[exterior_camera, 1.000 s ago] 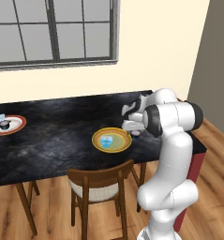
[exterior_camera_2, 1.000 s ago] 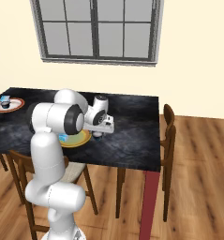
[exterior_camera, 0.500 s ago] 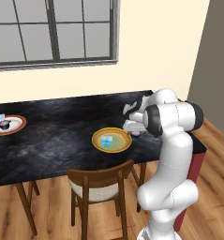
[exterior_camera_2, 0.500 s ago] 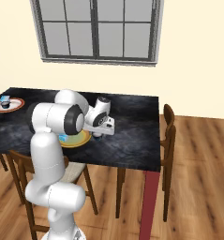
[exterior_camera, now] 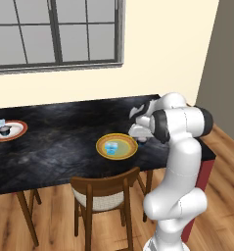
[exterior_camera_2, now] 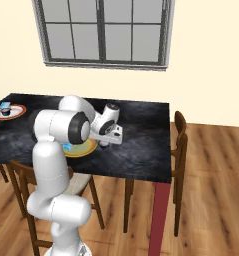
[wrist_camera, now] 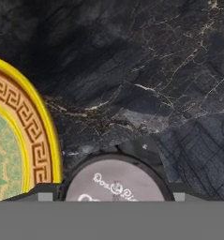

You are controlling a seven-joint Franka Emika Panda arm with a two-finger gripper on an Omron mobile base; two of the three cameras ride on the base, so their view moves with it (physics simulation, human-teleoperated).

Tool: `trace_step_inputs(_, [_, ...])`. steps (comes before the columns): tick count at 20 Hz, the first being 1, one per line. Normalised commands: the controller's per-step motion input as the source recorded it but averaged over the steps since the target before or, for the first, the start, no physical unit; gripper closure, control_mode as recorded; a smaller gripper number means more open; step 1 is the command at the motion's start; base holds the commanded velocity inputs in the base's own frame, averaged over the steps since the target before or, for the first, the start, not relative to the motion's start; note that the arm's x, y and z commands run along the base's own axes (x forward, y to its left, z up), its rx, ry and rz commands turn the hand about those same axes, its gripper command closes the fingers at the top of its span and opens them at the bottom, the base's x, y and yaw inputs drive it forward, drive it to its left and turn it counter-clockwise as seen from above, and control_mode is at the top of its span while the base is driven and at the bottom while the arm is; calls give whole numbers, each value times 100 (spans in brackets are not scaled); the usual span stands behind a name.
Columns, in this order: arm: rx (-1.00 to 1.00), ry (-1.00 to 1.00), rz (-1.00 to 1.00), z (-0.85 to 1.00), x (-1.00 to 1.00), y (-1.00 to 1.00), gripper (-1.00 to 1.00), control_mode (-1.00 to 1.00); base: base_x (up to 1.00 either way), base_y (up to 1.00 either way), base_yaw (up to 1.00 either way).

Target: Place two yogurt containers on each plate.

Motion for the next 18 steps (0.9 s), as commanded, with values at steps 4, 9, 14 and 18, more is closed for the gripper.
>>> trace_step_inputs(4, [0,3,0,43,0,-3,100,-100,0,0,0])
trace_step_inputs(9, [-3,6,0,71,-8,6,100,-100,0,0,0])
trace_step_inputs(14, [0,7,0,19,-29,53,100,-100,0,0,0])
trace_step_inputs(18, [0,1,0,-12,-9,63,100,-100,0,0,0])
